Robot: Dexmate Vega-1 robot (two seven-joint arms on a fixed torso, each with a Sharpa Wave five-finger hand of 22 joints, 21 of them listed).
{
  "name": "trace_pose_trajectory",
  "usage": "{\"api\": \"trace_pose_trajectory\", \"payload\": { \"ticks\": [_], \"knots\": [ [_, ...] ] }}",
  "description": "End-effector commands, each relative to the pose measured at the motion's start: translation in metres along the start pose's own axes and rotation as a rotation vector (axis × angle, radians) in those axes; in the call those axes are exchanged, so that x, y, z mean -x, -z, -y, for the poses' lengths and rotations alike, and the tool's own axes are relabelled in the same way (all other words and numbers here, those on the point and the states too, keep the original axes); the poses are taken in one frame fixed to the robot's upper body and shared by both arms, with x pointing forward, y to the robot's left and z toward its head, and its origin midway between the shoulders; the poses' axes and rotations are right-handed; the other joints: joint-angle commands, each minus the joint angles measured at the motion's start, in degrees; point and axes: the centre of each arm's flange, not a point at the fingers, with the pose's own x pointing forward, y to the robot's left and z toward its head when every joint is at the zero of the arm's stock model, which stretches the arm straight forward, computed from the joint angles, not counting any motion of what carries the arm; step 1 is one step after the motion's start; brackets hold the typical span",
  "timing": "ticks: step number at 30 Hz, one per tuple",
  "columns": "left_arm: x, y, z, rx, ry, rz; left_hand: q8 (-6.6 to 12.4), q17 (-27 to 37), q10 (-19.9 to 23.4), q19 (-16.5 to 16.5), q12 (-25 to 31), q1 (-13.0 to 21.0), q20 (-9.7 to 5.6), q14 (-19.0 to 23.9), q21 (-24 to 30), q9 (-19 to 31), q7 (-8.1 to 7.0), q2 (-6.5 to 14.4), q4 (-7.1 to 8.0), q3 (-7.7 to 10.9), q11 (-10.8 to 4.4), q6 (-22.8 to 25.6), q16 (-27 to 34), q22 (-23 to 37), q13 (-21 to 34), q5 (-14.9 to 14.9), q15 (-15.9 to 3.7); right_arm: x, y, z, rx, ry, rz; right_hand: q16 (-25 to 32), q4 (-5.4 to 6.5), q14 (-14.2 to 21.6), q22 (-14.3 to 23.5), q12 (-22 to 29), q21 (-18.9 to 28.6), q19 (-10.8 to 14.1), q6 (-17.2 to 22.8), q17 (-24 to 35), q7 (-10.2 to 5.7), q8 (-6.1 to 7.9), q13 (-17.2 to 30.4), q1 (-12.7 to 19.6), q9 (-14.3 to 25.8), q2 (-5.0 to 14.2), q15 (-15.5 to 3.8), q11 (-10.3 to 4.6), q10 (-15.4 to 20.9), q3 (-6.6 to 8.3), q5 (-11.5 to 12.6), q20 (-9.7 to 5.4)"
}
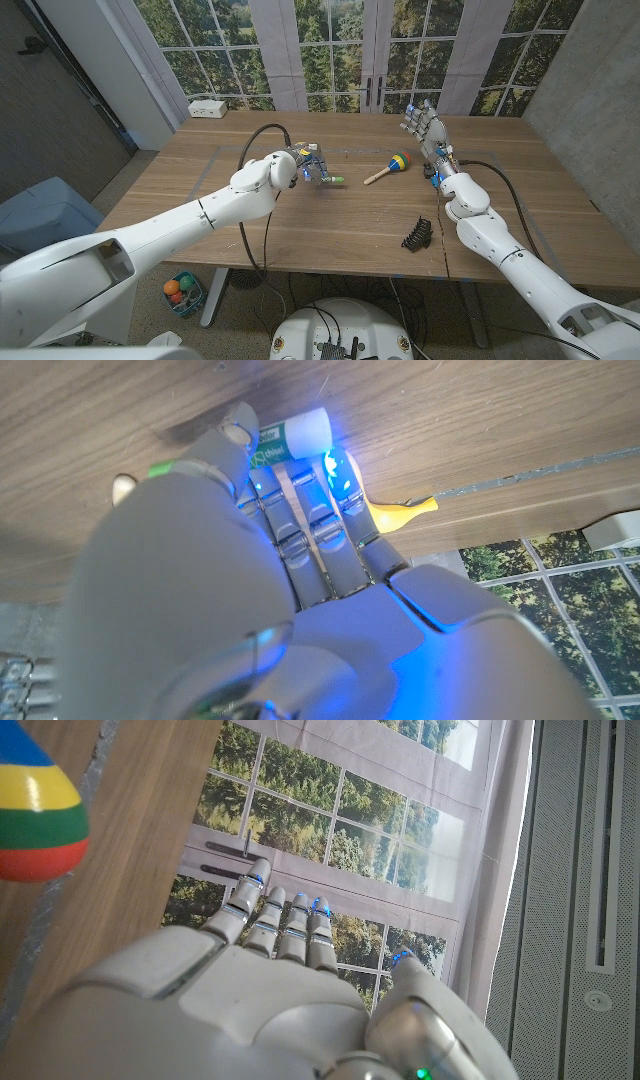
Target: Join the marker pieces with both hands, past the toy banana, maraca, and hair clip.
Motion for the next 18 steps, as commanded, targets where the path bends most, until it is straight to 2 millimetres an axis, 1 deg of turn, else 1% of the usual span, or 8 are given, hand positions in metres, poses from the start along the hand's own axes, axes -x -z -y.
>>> {"api": "trace_pose_trajectory", "payload": {
  "ticks": [1, 6, 7, 8, 10, 13, 14, 18],
  "knots": [
    [-0.0048, -0.0054, -0.0001, -0.109, 0.055, -0.045, -1.95, -1.4, -1.28, -0.74, -0.38, -0.4, -6.73, 2.94, -0.85, -0.24, 0.21, 0.34, 1.7, 1.04, -1.46, -1.82, 0.34, 0.04, -1.46, -1.1, -5.52, 0.0008, -0.0011, 0.0027, 0.002, 0.009, 0.021, 0.52, -0.17, 0.59, 0.3, 0.1, -0.06, 0.32, -0.2, 0.2, -0.01, -0.24, 0.1, 0.21, 0.13, -0.32, 0.21, 0.2, 0.19, 0.08, -0.22, 0.24],
    [-0.0059, -0.0071, -0.0003, -0.145, 0.072, -0.071, -4.89, -3.74, -7.18, -2.19, -0.76, -1.69, -7.11, -1.62, -2.5, -0.81, 0.49, -0.17, 1.88, -0.06, -0.61, -5.99, 0.09, -0.02, -4.74, -2.6, -5.41, 0.001, -0.0017, 0.0026, 0.003, 0.012, 0.03, 0.68, -0.24, 0.79, 0.31, 0.14, -0.15, 0.44, -0.21, 0.2, 0.03, -0.24, 0.04, 0.14, 0.13, -0.33, 0.23, 0.27, 0.26, 0.09, -0.26, 0.26],
    [-0.0061, -0.0075, -0.0003, -0.151, 0.081, -0.079, -5.28, -4.24, -9.05, -3.14, -0.89, -2.13, -6.66, -2.97, -2.96, -0.94, 0.42, -0.36, 1.97, -0.32, -0.37, -7.26, -0.02, 0.01, -5.44, -2.82, -5.39, 0.001, -0.0019, 0.0026, 0.002, 0.014, 0.032, 0.73, -0.25, 0.88, 0.31, 0.14, -0.16, 0.48, -0.23, 0.2, -0.01, -0.25, 0.04, 0.13, 0.13, -0.33, 0.29, 0.27, 0.25, 0.09, -0.27, 0.29],
    [-0.0064, -0.008, -0.0004, -0.162, 0.085, -0.086, -5.5, -4.75, -10.14, -3.15, -0.78, -2.52, -6.84, -4.5, -3.18, -1.04, 0.6, -0.69, 1.99, -0.58, -0.02, -8.44, -0.25, 0.0, -6.0, -3.0, -5.34, 0.001, -0.0019, 0.0026, 0.001, 0.014, 0.035, 0.74, -0.26, 0.88, 0.31, 0.14, -0.18, 0.47, -0.23, 0.2, -0.01, -0.25, 0.03, 0.12, 0.13, -0.33, 0.21, 0.25, 0.27, 0.09, -0.27, 0.28],
    [-0.0066, -0.0088, -0.0004, -0.178, 0.091, -0.103, -5.89, -6.14, -15.22, -5.15, -0.9, -3.84, -6.14, -8.52, -4.32, -1.38, 1.03, -1.38, 2.19, -1.36, 0.8, -12.25, -0.3, 0.0, -7.58, -3.4, -5.22, 0.0011, -0.002, 0.0026, 0.004, 0.012, 0.038, 0.79, -0.29, 0.92, 0.32, 0.17, -0.24, 0.5, -0.21, 0.2, -0.02, -0.24, 0.01, 0.08, 0.13, -0.32, 0.22, 0.25, 0.31, 0.09, -0.29, 0.27],
    [-0.0068, -0.0104, -0.0005, -0.209, 0.096, -0.137, -5.83, -6.5, -17.42, -6.46, -0.78, -4.8, -5.29, -10.39, -5.0, -1.6, 1.44, -1.57, 2.44, -2.15, 1.59, -14.29, 0.14, -0.01, -8.41, -3.65, -5.12, 0.0012, -0.0023, 0.0021, 0.005, 0.015, 0.043, 0.83, -0.31, 0.95, 0.32, 0.18, -0.26, 0.56, -0.21, 0.2, -0.04, -0.25, -0.01, 0.05, 0.13, -0.33, 0.19, 0.29, 0.33, 0.09, -0.3, 0.22],
    [-0.0072, -0.0102, -0.0005, -0.205, 0.11, -0.145, -5.85, -6.79, -19.37, -6.78, -0.74, -6.05, -4.97, -12.37, -5.32, -1.79, 2.09, -1.94, 2.74, -3.02, 1.7, -16.04, 0.19, -0.03, -9.04, -3.84, -5.02, 0.0012, -0.0024, 0.0021, 0.007, 0.013, 0.045, 0.84, -0.31, 0.97, 0.33, 0.18, -0.27, 0.58, -0.21, 0.2, -0.04, -0.24, -0.01, 0.05, 0.13, -0.33, 0.18, 0.25, 0.33, 0.09, -0.3, 0.22],
    [-0.0082, -0.0103, -0.0009, -0.21, 0.135, -0.164, -5.96, -7.52, -26.05, -9.48, -0.68, -10.58, -3.41, -18.83, -7.38, -2.48, 3.62, -2.6, 3.53, -5.72, 4.09, -23.26, 0.6, -0.26, -11.24, -4.19, -4.05, 0.0017, -0.0028, 0.002, 0.007, 0.014, 0.048, 0.99, -0.35, 1.19, 0.34, 0.24, -0.32, 0.74, -0.17, 0.2, -0.04, -0.23, -0.05, -0.03, 0.13, -0.33, 0.11, 0.16, 0.48, 0.09, -0.33, 0.25]
  ]
}}
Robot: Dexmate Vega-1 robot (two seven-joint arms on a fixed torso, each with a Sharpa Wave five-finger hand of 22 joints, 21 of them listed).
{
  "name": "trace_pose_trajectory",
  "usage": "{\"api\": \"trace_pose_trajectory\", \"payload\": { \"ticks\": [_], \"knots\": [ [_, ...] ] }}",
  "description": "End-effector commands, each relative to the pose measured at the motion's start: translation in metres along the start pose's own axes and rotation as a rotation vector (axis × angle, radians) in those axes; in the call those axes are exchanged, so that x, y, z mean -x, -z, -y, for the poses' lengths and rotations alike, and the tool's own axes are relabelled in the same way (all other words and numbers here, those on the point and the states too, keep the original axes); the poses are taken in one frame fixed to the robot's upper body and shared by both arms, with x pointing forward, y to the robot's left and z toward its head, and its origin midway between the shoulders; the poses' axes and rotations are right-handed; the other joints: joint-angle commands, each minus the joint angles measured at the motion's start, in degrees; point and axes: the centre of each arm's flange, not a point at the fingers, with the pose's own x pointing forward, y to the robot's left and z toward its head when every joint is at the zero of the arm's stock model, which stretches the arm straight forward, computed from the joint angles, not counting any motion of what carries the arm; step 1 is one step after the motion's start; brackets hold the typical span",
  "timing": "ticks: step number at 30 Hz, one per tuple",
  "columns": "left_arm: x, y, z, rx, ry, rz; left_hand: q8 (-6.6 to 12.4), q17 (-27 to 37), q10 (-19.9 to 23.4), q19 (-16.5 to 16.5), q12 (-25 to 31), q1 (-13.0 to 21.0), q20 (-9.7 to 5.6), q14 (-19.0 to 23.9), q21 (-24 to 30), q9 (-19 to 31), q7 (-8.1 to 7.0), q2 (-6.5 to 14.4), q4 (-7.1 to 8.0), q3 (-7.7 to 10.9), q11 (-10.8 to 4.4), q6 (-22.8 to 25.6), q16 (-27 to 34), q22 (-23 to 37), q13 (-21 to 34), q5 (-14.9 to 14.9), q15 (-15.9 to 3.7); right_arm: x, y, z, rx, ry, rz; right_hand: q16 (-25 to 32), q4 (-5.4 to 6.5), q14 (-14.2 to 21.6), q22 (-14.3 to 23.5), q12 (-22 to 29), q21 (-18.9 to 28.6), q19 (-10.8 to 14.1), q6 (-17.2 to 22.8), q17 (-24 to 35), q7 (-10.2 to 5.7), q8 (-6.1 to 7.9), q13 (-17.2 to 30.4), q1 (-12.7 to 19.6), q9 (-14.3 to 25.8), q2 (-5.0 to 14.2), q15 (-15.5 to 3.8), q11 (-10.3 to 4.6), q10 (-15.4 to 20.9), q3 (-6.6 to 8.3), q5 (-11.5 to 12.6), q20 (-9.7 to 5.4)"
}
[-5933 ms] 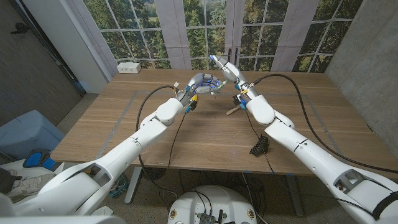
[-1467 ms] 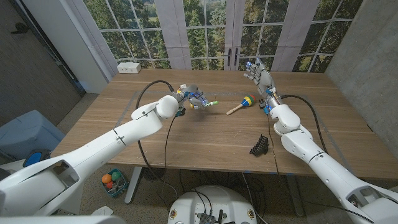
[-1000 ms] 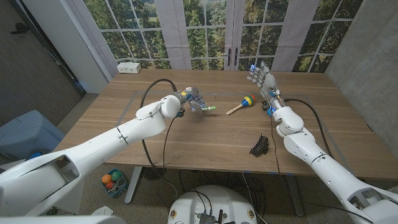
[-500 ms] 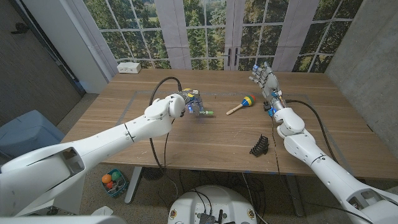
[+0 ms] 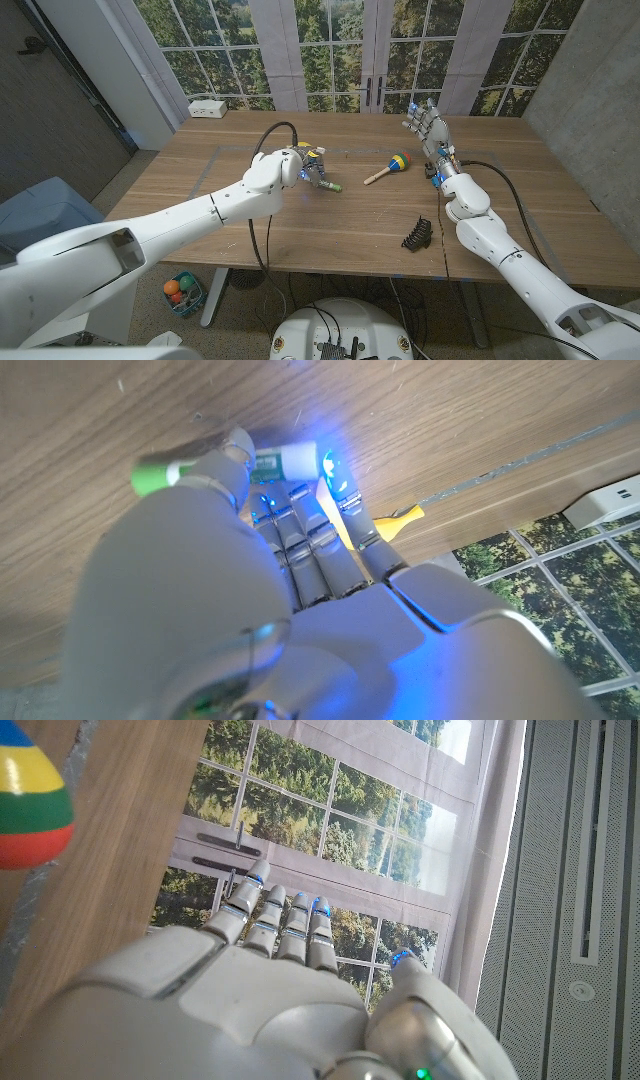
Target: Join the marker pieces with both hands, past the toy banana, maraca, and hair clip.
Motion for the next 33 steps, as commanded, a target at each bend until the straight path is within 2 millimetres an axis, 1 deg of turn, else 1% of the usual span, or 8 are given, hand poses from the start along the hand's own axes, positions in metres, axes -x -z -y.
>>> {"api": "trace_pose_trajectory", "payload": {
  "ticks": [1, 4, 7, 11, 14, 22, 30, 33],
  "knots": [
    [-0.001, -0.002, -0.002, -0.062, 0.063, -0.084, -0.25, -0.5, -7.2, -2.47, 0.09, -4.37, -3.45, -7.7, -2.26, -0.54, 1.58, -1.02, 0.63, -2.76, 2.77, -7.67, 0.51, -0.11, -2.2, -0.26, -4.61, 0.0, -0.001, 0.0, 0.006, 0.005, 0.018, 0.59, -0.37, 0.7, 0.34, 0.27, -0.1, 0.58, -0.17, 0.2, -0.04, -0.23, -0.06, -0.04, 0.13, -0.35, 0.07, 0.19, 0.54, 0.09, -0.04, 0.06],
    [0.0, -0.001, -0.002, -0.058, 0.06, -0.081, -0.28, -1.32, -14.0, -7.05, 0.04, -5.68, -1.04, -16.34, -5.36, -0.83, 2.14, -1.47, 0.19, -4.41, 3.27, -14.51, -0.2, -0.28, -3.51, -0.49, -1.44, 0.001, -0.001, 0.0, 0.011, 0.003, 0.018, 0.61, -0.4, 0.69, 0.35, 0.27, -0.13, 0.64, -0.18, 0.2, -0.05, -0.23, -0.08, -0.07, 0.13, -0.36, 0.0, 0.19, 0.55, 0.09, -0.05, 0.09],
    [0.003, -0.001, -0.004, -0.047, 0.034, -0.082, -0.27, -4.09, -24.05, -14.2, 0.03, -7.18, 2.53, -28.07, -10.96, -1.04, 0.63, -1.45, 0.21, -6.25, 5.34, -23.35, -0.67, -0.55, -4.59, -0.33, 2.2, 0.001, -0.002, -0.001, 0.019, -0.001, 0.017, 0.61, -0.46, 0.62, 0.35, 0.23, -0.17, 0.72, -0.11, 0.19, -0.07, -0.21, -0.1, -0.09, 0.13, -0.39, 0.01, 0.21, 0.44, 0.09, -0.07, 0.09],
    [0.008, 0.004, -0.006, -0.011, -0.004, -0.067, -0.01, -6.62, -38.92, -22.9, -0.08, -13.17, 5.88, -41.09, -20.53, -1.12, -2.16, -1.2, 1.49, -9.2, 7.42, -36.3, -0.74, -0.68, -5.26, 0.53, 6.41, 0.001, -0.002, -0.001, 0.019, -0.001, 0.017, 0.61, -0.57, 0.51, 0.36, 0.23, -0.27, 0.77, 0.03, 0.16, -0.1, -0.16, -0.13, -0.09, 0.13, -0.43, 0.1, 0.28, 0.42, 0.11, -0.09, 0.08],
    [0.013, 0.009, -0.008, 0.044, -0.044, -0.047, 0.04, -6.81, -44.55, -25.23, 0.16, -18.93, 7.57, -46.6, -25.11, -1.17, -3.32, -1.5, 3.24, -11.67, 7.93, -40.96, -0.7, -0.68, -5.35, 1.63, 7.77, 0.001, -0.001, -0.001, 0.021, 0.001, 0.014, 0.64, -0.65, 0.49, 0.37, 0.2, -0.35, 0.81, 0.07, 0.15, -0.08, -0.15, -0.16, -0.11, 0.13, -0.47, 0.03, 0.3, 0.33, 0.11, -0.1, 0.04],
    [0.028, 0.026, -0.006, 0.259, -0.277, 0.04, 0.8, -6.51, -47.64, -29.17, 0.96, -29.26, 9.01, -51.82, -31.75, -1.26, -3.69, 3.0, 8.08, -13.68, 7.73, -43.03, -0.14, -0.63, -5.45, 1.58, 8.75, 0.003, 0.001, 0.0, 0.022, -0.002, 0.004, 0.73, -0.91, 0.45, 0.38, 0.24, -0.61, 1.04, 0.22, 0.08, -0.13, -0.13, -0.25, -0.21, 0.13, -0.6, 0.15, 0.34, 0.39, 0.12, -0.15, -1.24],
    [0.035, 0.042, -0.001, 0.471, -0.421, 0.146, 1.09, -6.77, -46.11, -30.55, 1.51, -30.27, 8.52, -51.86, -34.48, -1.46, -4.78, 5.91, 8.08, -12.55, 7.22, -40.16, -0.05, -0.58, -5.62, 0.6, 8.09, 0.003, 0.003, 0.001, 0.027, -0.012, -0.008, 0.3, -1.26, -0.25, 0.36, 0.16, -0.82, 1.49, 0.59, -0.34, -0.2, -0.05, -0.36, 0.03, 0.13, -0.5, -0.51, 0.15, 0.19, 0.51, -0.1, -3.16],
    [0.035, 0.045, 0.001, 0.507, -0.416, 0.186, 0.98, -6.82, -46.8, -32.01, 1.18, -32.41, 8.0, -53.56, -36.43, -1.56, -5.78, 6.91, 8.65, -12.64, 6.41, -38.88, -0.42, -0.57, -5.7, 0.3, 7.29, 0.003, 0.003, 0.002, 0.032, -0.017, -0.013, -0.1, -1.26, -0.76, 0.3, 0.09, -1.35, 1.31, 0.28, -0.9, 0.16, -0.26, -0.56, -0.02, 0.05, -0.12, -1.76, -1.64, 0.14, 1.0, -0.03, -4.31]
  ]
}}
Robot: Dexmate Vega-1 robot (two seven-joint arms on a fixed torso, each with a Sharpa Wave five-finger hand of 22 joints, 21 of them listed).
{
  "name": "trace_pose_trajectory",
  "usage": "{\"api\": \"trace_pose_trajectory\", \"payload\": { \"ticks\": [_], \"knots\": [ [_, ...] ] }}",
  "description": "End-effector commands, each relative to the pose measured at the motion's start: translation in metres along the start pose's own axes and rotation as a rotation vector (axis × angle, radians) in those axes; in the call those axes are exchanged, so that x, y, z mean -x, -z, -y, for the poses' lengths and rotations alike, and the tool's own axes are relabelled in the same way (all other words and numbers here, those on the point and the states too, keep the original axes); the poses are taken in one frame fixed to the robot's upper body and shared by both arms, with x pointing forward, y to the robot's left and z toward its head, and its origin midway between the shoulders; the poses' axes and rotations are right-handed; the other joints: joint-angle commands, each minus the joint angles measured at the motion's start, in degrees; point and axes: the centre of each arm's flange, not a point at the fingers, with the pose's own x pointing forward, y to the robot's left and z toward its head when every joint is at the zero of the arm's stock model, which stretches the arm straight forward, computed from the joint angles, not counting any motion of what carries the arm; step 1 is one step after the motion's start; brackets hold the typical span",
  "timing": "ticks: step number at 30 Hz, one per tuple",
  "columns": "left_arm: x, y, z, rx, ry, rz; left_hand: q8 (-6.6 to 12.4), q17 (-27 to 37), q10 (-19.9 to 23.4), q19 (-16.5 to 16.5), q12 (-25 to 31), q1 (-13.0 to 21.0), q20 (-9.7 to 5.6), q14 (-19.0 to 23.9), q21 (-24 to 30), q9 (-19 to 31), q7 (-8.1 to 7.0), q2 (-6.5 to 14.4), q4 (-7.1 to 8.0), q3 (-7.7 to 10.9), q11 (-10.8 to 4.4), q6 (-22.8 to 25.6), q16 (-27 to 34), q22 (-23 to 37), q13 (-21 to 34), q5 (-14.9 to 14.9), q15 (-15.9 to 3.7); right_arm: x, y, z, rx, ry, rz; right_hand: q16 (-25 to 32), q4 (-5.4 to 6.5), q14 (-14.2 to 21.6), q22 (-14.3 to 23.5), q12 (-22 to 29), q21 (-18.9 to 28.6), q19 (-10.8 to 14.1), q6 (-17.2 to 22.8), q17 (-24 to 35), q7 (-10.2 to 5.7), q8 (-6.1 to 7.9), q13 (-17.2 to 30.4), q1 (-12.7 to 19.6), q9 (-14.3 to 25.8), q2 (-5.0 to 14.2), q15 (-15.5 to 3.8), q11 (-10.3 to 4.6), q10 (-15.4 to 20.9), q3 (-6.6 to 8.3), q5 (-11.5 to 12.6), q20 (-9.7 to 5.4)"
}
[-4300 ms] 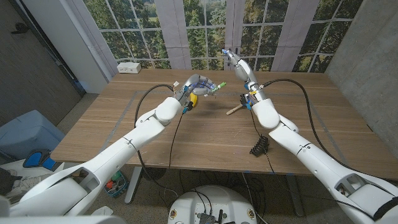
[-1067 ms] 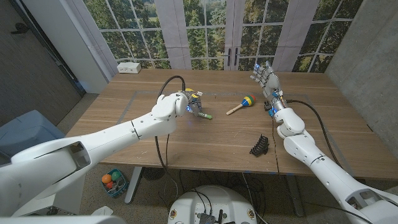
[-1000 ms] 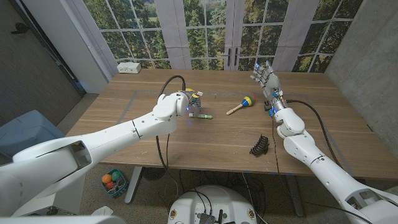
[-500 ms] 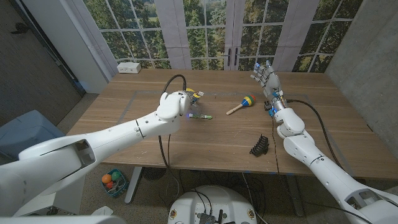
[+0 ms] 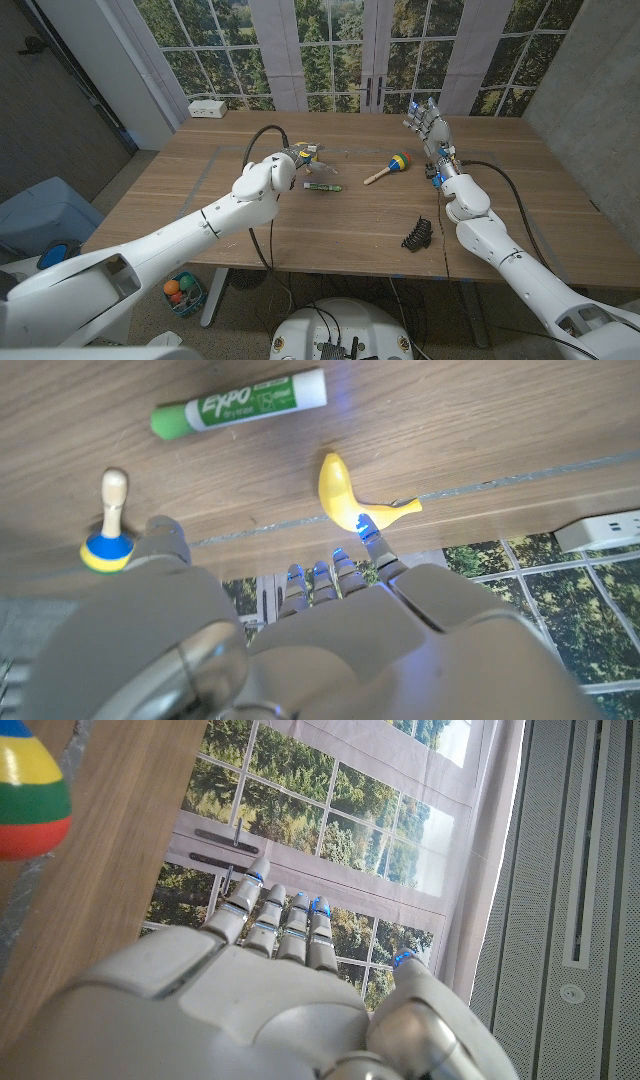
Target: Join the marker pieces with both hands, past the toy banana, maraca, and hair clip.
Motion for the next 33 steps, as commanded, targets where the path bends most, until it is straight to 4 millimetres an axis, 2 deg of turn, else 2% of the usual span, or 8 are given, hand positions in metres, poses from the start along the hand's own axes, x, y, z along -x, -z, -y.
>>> {"api": "trace_pose_trajectory", "payload": {
  "ticks": [1, 7, 11, 13, 16, 20, 25, 33],
  "knots": [
    [0.015, 0.021, -0.013, 0.25, -0.23, 0.123, -0.49, -0.01, -1.14, -1.93, -0.33, -2.58, -0.74, -2.53, -2.26, -0.1, -1.27, 1.29, 0.92, 0.04, -1.59, 0.33, -0.46, 0.22, -0.05, -0.52, -0.93, 0.001, 0.003, 0.002, 0.015, -0.022, -0.024, -0.57, -0.26, -0.51, 0.0, 0.12, -0.62, -0.03, 0.33, -0.51, 0.4, -0.26, -0.06, 0.68, 0.04, 0.74, -1.7, -1.78, 0.27, 0.61, -0.03, -2.04],
    [0.017, 0.029, -0.012, 0.383, -0.288, 0.216, -1.23, -0.05, -2.87, -3.22, -0.61, -6.0, -2.5, -4.69, -4.8, -0.16, -0.29, 3.68, 2.23, 0.12, -3.04, -3.19, -0.51, 0.22, -0.15, -0.14, -1.67, 0.002, 0.004, 0.003, 0.015, -0.03, -0.03, -0.9, 0.0, -1.05, -0.07, 0.03, -1.13, -0.25, 0.05, -0.98, 0.38, -0.42, -0.24, 0.5, -0.02, 1.37, -2.81, -2.19, 0.25, 1.13, 0.09, -3.18],
    [0.017, 0.034, -0.011, 0.517, -0.323, 0.253, -0.81, -0.11, -2.8, -2.96, -0.41, -7.98, -3.97, -4.75, -6.17, -0.25, 2.41, 6.68, 3.21, 0.92, -4.09, -3.24, -0.2, 0.22, -0.27, 0.35, -2.42, 0.005, 0.006, 0.005, 0.017, -0.03, -0.032, -1.02, 0.1, -1.22, -0.09, -0.03, -1.33, -0.3, 0.06, -1.21, 0.27, -0.43, -0.3, 0.4, -0.04, 1.46, -2.9, -2.25, 0.19, 1.3, 0.13, -3.43],
    [0.017, 0.036, -0.01, 0.577, -0.328, 0.295, -0.53, -0.15, -1.94, -2.3, -0.13, -8.8, -4.48, -4.22, -6.56, -0.29, 2.92, 8.15, 3.7, 1.46, -4.26, -2.39, 0.02, 0.21, -0.32, 0.61, -2.5, 0.007, 0.007, 0.005, 0.013, -0.029, -0.029, -1.07, 0.25, -1.3, -0.1, -0.03, -1.51, -0.34, 0.08, -1.4, 0.11, -0.43, -0.36, 0.24, -0.05, 1.57, -3.06, -2.26, 0.25, 1.42, 0.16, -3.52],
    [0.016, 0.039, -0.009, 0.652, -0.351, 0.333, -0.19, -0.09, -0.22, -0.96, 0.16, -11.38, -6.15, -2.8, -7.59, -0.33, 3.61, 11.4, 6.62, 4.47, -3.5, -0.08, 0.45, 0.32, -0.36, 1.82, -2.87, 0.01, 0.007, 0.007, 0.016, -0.031, -0.023, -1.1, 0.46, -1.37, -0.11, -0.05, -1.64, -0.28, 0.25, -1.55, -0.08, -0.37, -0.41, 0.08, -0.06, 1.85, -3.43, -2.35, 0.27, 1.6, 0.23, -3.73],
    [0.014, 0.042, -0.007, 0.744, -0.369, 0.378, -0.19, -0.11, 1.8, 0.75, 0.23, -14.04, -8.26, -1.24, -8.56, -0.36, 3.32, 11.92, 10.56, 10.52, -2.42, 2.36, 0.57, 0.35, -0.42, 4.31, -3.33, 0.012, 0.006, 0.01, 0.011, -0.027, -0.011, -1.2, 1.27, -1.76, -0.12, -0.07, -2.05, -0.24, 0.37, -1.92, -0.61, -0.36, -0.53, -0.22, -0.08, 3.24, -4.25, -3.07, 0.36, 2.57, 0.56, -4.88],
    [0.014, 0.047, -0.007, 0.832, -0.39, 0.433, -0.36, -0.16, 2.76, 1.92, 0.11, -15.24, -10.43, -0.2, -9.24, -0.38, 3.62, 11.84, 11.1, 14.94, -2.01, 3.5, 0.58, 0.3, -0.45, 5.87, -3.71, 0.017, 0.006, 0.013, 0.01, -0.016, 0.007, -1.17, 2.19, -1.83, -0.14, -0.05, -2.51, -0.05, 0.89, -2.41, -1.28, -0.23, -0.64, -0.18, -0.09, 4.31, -5.49, -3.63, 0.61, 4.26, 1.04, -6.2],
    [0.016, 0.053, -0.004, 0.959, -0.42, 0.502, -0.55, -0.18, 3.16, 3.69, -0.02, -16.0, -11.67, 0.21, -9.34, -0.39, 3.41, 11.51, 10.98, 17.4, -2.26, 3.84, 0.46, 0.26, -0.45, 6.51, -4.23, 0.025, 0.01, 0.02, -0.004, 0.022, 0.001, -1.12, 2.67, -1.68, -0.16, -0.01, -2.69, 0.37, 0.99, -2.77, -1.06, -0.26, -0.69, -0.03, -0.1, 4.37, -5.47, -3.49, 0.86, 5.43, 1.31, -6.57]
  ]
}}
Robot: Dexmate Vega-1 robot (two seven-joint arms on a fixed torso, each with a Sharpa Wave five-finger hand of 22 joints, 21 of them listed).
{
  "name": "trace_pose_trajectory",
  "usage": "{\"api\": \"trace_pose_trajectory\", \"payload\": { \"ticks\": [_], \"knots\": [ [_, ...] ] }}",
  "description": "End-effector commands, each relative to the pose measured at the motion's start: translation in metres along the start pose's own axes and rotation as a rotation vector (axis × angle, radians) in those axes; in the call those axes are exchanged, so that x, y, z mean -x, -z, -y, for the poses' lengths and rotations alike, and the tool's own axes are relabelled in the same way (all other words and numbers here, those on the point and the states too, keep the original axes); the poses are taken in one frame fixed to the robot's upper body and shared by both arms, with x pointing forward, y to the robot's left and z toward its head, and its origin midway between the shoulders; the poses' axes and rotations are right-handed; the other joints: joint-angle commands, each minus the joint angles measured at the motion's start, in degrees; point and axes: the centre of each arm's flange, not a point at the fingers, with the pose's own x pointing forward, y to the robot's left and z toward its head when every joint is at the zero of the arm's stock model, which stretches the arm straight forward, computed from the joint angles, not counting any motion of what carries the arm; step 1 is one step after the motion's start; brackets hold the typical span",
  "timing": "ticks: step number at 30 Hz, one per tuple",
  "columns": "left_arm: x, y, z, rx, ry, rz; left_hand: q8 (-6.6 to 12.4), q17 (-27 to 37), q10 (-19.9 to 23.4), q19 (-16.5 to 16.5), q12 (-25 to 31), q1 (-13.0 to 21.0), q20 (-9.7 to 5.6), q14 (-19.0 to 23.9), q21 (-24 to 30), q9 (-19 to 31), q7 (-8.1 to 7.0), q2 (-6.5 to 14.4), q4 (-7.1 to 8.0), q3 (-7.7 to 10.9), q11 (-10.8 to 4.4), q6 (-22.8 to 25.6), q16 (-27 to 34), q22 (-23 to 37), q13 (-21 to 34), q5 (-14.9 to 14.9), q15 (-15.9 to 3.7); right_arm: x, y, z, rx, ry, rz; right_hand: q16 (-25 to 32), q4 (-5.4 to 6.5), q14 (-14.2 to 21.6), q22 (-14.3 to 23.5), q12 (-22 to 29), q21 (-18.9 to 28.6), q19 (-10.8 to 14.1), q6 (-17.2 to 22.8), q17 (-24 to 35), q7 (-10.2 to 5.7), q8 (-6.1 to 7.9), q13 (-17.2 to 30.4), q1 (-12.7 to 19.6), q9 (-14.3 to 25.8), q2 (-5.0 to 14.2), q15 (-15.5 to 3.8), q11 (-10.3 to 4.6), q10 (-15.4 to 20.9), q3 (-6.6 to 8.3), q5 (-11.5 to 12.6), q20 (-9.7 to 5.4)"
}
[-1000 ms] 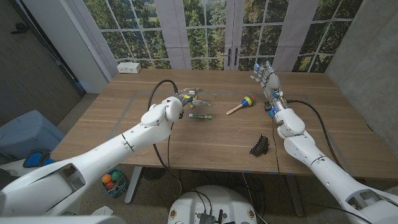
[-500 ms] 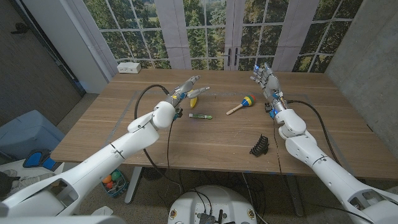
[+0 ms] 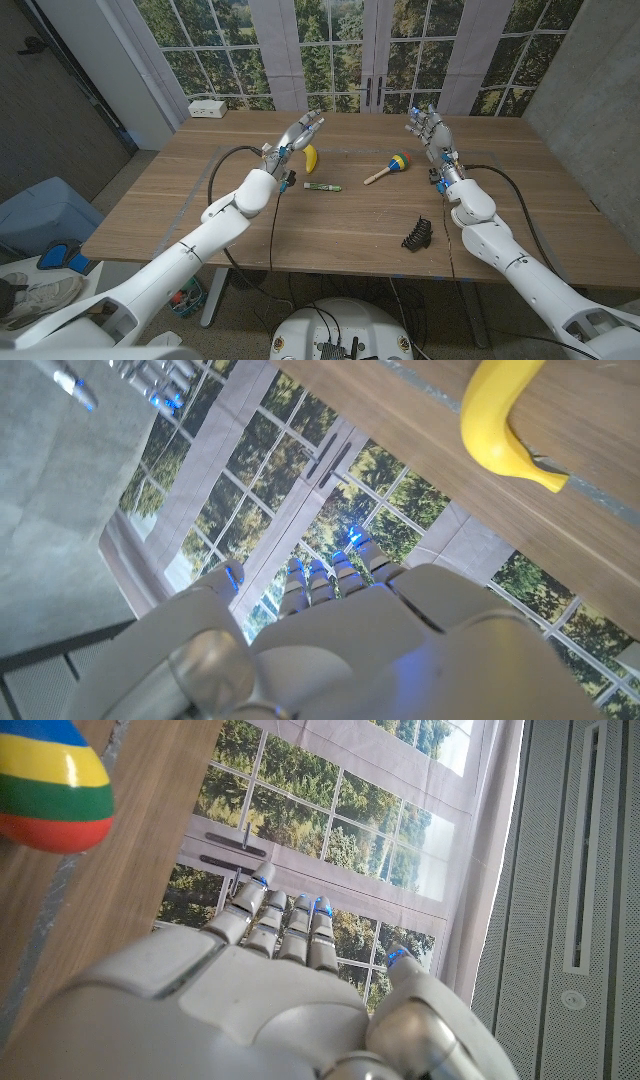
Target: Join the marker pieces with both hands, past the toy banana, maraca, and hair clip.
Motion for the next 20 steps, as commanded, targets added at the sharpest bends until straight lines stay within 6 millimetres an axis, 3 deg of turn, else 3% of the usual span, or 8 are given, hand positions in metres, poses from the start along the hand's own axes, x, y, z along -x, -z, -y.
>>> {"api": "trace_pose_trajectory", "payload": {
  "ticks": [1, 5, 14, 20],
  "knots": [
    [0.008, 0.008, -0.012, 0.236, -0.079, 0.108, 0.07, 0.09, 0.68, 1.04, 0.21, -0.69, -3.81, 0.43, -0.1, 0.12, -0.23, 2.0, -0.04, 1.17, -0.13, 0.75, 0.07, 0.08, 0.08, 0.61, -2.11, 0.012, 0.004, 0.009, -0.015, 0.044, 0.004, 0.05, 0.23, -0.1, -0.03, -0.01, -0.17, 0.62, 0.18, -0.12, -0.14, 0.17, 0.1, -0.17, 0.02, 4.14, -4.25, 0.19, 0.36, 0.84, 0.48, -3.26],
    [0.013, 0.011, -0.012, 0.309, -0.106, 0.125, 0.21, 0.08, 1.12, 1.81, 0.26, -1.03, -3.97, 1.0, -0.19, 0.11, -0.51, 1.79, -0.22, 2.04, -0.07, 1.44, 0.16, 0.05, 0.07, 0.73, -2.5, 0.018, 0.007, 0.013, -0.024, 0.056, 0.009, 0.04, 0.38, -0.05, -0.05, -0.03, -0.26, 0.95, 0.2, -0.36, 0.31, 0.13, 0.08, -0.33, 0.02, 3.36, -3.82, 0.54, 0.39, 0.97, 0.44, -2.97],
    [0.032, 0.017, -0.011, 0.413, -0.143, 0.106, 0.09, -0.06, 1.92, 3.53, 0.14, -0.57, -3.7, 1.91, -0.84, 0.09, -0.44, 2.01, -1.26, 6.25, 0.05, 2.42, 0.0, -0.02, 0.04, 1.17, -2.68, 0.03, 0.011, 0.023, -0.034, 0.065, 0.046, 0.07, 0.37, 0.31, -0.09, 0.05, -0.35, 1.64, 0.58, -0.82, 0.47, 0.22, 0.05, -0.51, 0.0, 2.46, -3.71, 0.57, 0.75, 1.1, 0.34, -2.93],
    [0.05, 0.036, -0.014, 0.649, -0.15, 0.018, -0.27, 0.01, 1.31, 3.58, -0.24, -1.14, -3.64, 1.47, -1.38, 0.12, 0.07, 1.36, -1.05, 7.2, -0.16, 1.84, -0.33, 0.03, 0.06, 1.03, -2.37, 0.036, 0.017, 0.024, -0.064, 0.073, 0.062, 0.05, 0.38, 0.39, -0.1, 0.05, -0.48, 1.8, 0.59, -1.05, 0.53, 0.18, 0.04, -0.51, 0.0, 2.45, -3.77, 0.74, 0.84, 1.36, 0.34, -2.99]
  ]
}}
